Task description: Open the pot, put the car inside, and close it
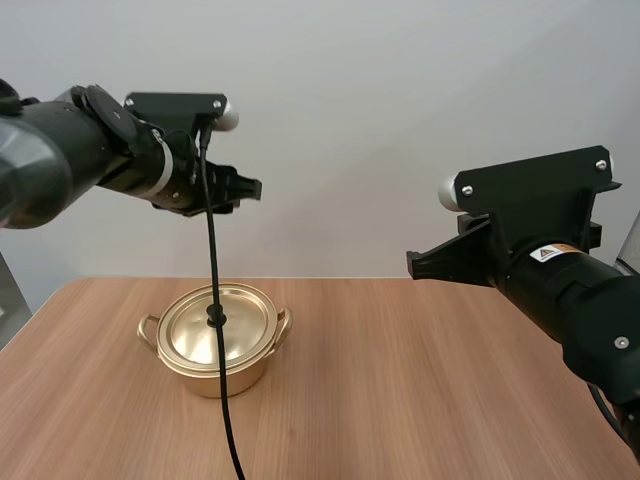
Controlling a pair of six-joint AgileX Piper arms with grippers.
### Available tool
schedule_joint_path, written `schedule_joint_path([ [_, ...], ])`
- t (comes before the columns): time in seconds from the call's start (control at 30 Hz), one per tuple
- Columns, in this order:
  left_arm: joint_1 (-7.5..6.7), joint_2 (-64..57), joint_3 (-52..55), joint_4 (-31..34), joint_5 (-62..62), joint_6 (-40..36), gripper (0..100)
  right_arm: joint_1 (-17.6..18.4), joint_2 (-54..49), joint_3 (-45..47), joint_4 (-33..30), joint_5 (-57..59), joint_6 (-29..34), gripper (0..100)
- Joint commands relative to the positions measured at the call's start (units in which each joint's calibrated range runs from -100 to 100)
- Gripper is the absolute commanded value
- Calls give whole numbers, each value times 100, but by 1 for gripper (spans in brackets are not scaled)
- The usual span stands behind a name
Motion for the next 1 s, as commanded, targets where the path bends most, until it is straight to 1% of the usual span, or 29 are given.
schedule_joint_path([
  [0.0,0,-1105,35,-111,-978,-1,77,-4,34,10,-4,-2,-3,0],
  [0.1,0,-1951,197,-134,-1197,-24,77,-4,159,10,-4,-18,-3,0],
  [0.23,0,-3222,652,-134,-1311,-267,77,21,274,10,-4,-226,-3,0],
  [0.47,0,-5211,1584,-134,-1351,-266,77,286,302,10,-21,-286,-3,0],
  [0.57,0,-5798,2016,-98,-1678,-266,77,364,302,10,-165,-416,-3,0],
  [0.7,-7,-6038,2775,23,-2717,-266,77,364,302,10,-551,-494,-3,0],
  [0.77,-68,-6026,3090,269,-3033,-266,77,364,302,10,-717,-390,-3,0],
  [0.9,-342,-6038,3656,913,-3219,-266,77,295,302,10,-721,-179,-3,0],
  [0.97,-428,-6038,3921,1122,-3525,-266,77,192,302,10,-657,-147,-3,0],
])
